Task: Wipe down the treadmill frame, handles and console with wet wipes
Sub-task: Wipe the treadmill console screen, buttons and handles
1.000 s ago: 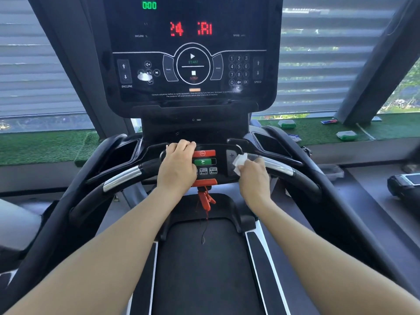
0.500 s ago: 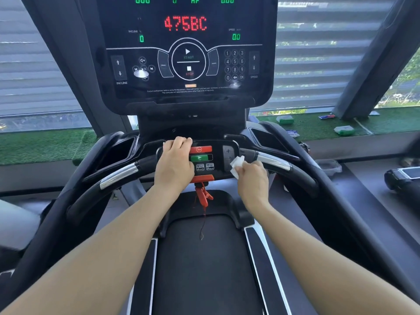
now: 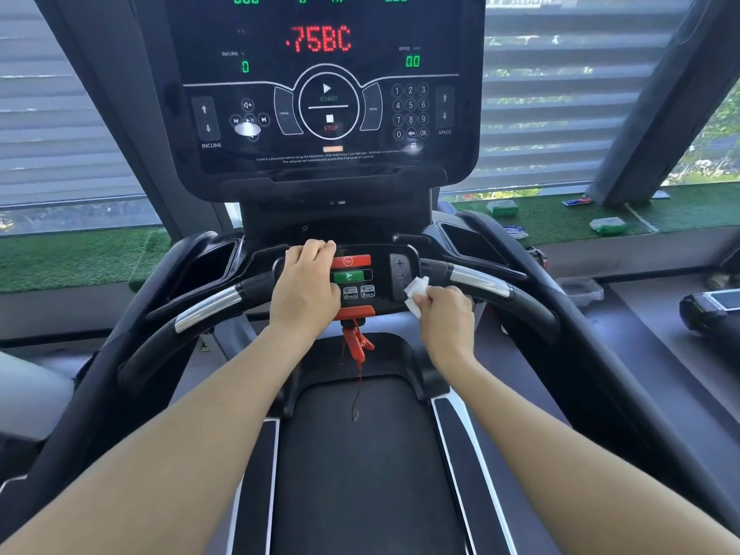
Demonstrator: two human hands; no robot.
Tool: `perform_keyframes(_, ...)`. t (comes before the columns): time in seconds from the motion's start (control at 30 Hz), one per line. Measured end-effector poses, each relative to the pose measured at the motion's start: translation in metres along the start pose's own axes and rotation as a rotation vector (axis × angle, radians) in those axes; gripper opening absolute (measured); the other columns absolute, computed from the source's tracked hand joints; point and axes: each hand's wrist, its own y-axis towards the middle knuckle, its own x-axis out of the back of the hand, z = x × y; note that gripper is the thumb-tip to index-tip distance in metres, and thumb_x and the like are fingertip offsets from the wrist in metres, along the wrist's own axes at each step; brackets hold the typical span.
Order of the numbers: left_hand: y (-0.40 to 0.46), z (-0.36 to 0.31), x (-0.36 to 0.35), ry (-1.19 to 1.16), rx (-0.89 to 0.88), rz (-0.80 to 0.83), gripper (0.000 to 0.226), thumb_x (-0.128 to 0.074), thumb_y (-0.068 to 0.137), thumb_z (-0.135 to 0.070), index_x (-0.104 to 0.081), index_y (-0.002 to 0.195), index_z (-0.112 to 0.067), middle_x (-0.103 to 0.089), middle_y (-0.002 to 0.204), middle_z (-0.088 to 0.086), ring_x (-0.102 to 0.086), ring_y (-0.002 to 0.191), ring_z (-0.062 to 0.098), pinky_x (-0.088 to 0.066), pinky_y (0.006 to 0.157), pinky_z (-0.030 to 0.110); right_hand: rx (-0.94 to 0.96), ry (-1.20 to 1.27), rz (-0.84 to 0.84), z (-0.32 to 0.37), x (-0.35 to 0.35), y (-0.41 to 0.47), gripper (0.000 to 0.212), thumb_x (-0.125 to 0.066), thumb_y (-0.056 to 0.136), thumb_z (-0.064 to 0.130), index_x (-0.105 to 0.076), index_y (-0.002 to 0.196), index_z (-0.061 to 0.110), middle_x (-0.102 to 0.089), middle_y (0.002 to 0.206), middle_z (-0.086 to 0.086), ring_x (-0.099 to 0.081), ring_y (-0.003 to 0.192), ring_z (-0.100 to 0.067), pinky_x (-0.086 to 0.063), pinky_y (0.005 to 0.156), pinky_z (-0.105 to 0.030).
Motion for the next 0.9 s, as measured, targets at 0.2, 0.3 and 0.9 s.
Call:
perform_keyframes(0.2, -0.001, -0.001, 0.001, 0.003, 0.002, 0.011, 0.054, -0.05, 0.086, -0.004, -0.043, 0.139, -0.008, -0.048, 0.133, 0.002, -0.037, 0.125, 0.021, -0.039, 0.099, 0.032, -0.009, 0.061, -0.007, 0.015, 0.008, 0.034, 0.03, -0.05, 0.091, 0.004, -0.042, 0.063, 0.009, -0.048, 0.081, -0.009, -0.04, 0.07, -0.023, -0.019, 0.053, -0.03)
perform_keyframes(0.3, 0.0, 0.0, 0.002, 0.003, 0.001, 0.014, 0.054, -0.05, 0.085, -0.004, -0.043, 0.139, -0.009, -0.047, 0.133, 0.001, -0.036, 0.125, 0.021, -0.04, 0.098, 0.032, 0.011, 0.076, -0.043, 0.018, 0.009, 0.033, 0.028, -0.048, 0.094, 0.006, -0.043, 0.066, 0.008, -0.047, 0.082, -0.009, -0.038, 0.067, -0.022, -0.018, 0.053, -0.031)
perform_keyframes(0.9, -0.001, 0.003, 0.0, -0.003, -0.02, 0.006, 0.055, -0.051, 0.085, -0.005, -0.041, 0.14, -0.008, -0.045, 0.135, 0.002, -0.035, 0.127, 0.021, -0.037, 0.101, 0.03, 0.52, -0.108, -0.251, 0.007, 0.001, 0.025, 0.028, -0.071, 0.058, -0.017, -0.062, 0.075, 0.004, -0.048, 0.072, -0.006, -0.038, 0.058, -0.018, -0.008, 0.045, -0.015)
